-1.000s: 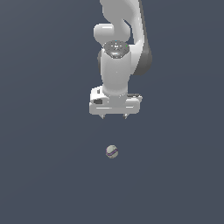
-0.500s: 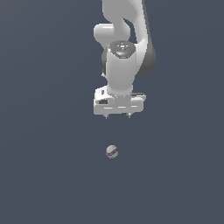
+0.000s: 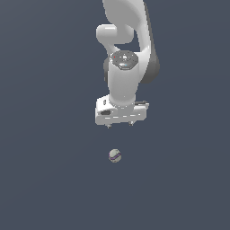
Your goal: Pick up the object and move it to a goal position.
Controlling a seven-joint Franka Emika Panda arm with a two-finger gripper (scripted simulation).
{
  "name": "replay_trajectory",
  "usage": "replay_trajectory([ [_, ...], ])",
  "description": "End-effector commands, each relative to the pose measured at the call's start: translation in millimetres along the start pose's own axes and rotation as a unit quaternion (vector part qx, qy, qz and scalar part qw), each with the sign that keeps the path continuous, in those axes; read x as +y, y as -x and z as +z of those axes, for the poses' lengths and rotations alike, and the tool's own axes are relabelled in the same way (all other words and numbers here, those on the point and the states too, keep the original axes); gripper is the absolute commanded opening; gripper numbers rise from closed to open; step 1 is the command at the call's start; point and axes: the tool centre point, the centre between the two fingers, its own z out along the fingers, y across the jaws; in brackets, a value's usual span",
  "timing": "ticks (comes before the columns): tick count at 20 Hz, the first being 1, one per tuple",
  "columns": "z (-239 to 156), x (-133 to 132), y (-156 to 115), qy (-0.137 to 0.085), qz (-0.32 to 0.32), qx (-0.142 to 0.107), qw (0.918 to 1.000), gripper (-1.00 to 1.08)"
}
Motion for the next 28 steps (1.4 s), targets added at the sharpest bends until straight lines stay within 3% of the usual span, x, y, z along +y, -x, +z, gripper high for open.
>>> replay_trajectory([
  [1, 8, 3, -8, 0.000, -0.012, -0.001, 0.9999, 1.00],
  [14, 71, 25, -61, -0.002, -0.101, -0.006, 0.9949, 1.00],
  [28, 97, 34, -75, -0.005, -0.129, -0.008, 0.9916, 1.00],
])
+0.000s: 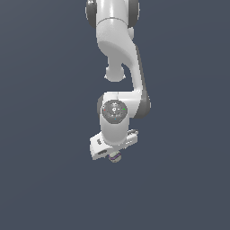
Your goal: Pick up the object and move it to a goal position.
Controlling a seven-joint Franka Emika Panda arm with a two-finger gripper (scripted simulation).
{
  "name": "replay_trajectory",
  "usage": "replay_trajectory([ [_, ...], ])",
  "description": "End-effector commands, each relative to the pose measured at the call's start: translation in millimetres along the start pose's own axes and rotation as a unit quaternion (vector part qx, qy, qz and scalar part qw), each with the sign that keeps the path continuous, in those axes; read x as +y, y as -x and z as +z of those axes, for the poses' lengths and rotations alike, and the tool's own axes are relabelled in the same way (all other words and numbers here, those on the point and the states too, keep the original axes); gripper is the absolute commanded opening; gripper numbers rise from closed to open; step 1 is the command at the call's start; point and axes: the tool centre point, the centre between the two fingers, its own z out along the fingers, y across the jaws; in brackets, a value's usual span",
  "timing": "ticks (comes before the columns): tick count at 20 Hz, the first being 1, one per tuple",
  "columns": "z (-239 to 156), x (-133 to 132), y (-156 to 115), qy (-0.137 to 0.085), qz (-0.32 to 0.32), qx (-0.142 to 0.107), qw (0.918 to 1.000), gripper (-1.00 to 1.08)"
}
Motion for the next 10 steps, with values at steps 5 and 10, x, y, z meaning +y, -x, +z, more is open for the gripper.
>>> replay_trajectory([
  [5, 15, 0, 0, 0.000, -0.001, 0.000, 1.0000, 1.00],
  [10, 43, 0, 0, 0.000, -0.002, 0.001, 1.0000, 1.00],
])
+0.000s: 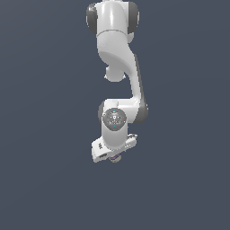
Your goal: Pick up the object and move it to a goal position.
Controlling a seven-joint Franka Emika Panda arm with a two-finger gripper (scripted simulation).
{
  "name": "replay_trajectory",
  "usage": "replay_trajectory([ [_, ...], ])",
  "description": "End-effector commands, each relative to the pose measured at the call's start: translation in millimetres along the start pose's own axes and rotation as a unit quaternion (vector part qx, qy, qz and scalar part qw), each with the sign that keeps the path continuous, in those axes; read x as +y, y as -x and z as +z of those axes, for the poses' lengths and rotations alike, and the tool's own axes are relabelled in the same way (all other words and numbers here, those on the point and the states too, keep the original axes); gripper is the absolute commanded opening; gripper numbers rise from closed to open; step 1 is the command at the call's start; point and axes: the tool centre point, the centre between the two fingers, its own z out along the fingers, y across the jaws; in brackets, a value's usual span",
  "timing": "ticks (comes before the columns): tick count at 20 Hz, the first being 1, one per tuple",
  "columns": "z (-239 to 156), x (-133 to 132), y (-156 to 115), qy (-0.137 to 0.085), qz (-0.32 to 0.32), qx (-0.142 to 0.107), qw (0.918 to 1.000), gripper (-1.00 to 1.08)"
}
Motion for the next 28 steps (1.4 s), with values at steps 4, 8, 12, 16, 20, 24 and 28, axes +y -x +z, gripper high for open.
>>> replay_trajectory([
  [4, 16, 0, 0, 0.000, -0.001, 0.000, 1.0000, 1.00],
  [8, 15, 0, -1, 0.000, -0.001, 0.000, 1.0000, -1.00],
  [12, 15, 0, -1, 0.000, -0.001, 0.000, 1.0000, -1.00],
  [16, 15, 0, -1, 0.000, -0.001, 0.000, 1.0000, -1.00],
  [20, 16, 0, -1, 0.000, -0.001, 0.000, 1.0000, -1.00],
  [24, 13, -5, 1, 0.000, -0.001, 0.000, 1.0000, -1.00],
  [28, 7, -15, 5, 0.000, -0.001, 0.000, 1.0000, -1.00],
])
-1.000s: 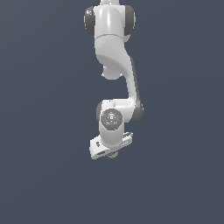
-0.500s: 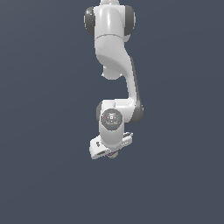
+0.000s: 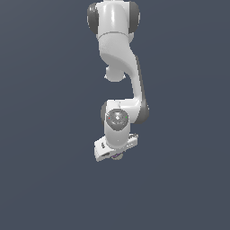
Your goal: Pick up the object and move it to a goal position.
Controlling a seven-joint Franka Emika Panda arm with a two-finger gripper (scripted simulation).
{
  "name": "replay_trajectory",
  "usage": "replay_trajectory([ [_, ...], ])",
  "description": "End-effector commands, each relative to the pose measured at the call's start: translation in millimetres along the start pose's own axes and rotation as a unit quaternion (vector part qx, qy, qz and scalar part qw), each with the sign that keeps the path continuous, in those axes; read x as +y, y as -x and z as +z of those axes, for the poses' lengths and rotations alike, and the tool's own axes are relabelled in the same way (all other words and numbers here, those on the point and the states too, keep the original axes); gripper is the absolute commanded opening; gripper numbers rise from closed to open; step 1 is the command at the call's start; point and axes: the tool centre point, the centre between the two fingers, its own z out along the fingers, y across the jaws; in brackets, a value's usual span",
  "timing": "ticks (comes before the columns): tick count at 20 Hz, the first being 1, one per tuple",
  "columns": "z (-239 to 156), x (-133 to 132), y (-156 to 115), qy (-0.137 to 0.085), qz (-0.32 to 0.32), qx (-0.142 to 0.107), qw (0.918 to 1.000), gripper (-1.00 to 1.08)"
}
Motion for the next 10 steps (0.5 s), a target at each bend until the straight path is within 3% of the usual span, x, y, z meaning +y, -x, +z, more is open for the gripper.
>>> replay_trajectory([
  [1, -5, -8, 2, 0.000, 0.000, 0.001, 1.0000, -1.00],
  [10, -33, -58, 19, 0.001, 0.000, 0.001, 1.0000, -1.00],
])
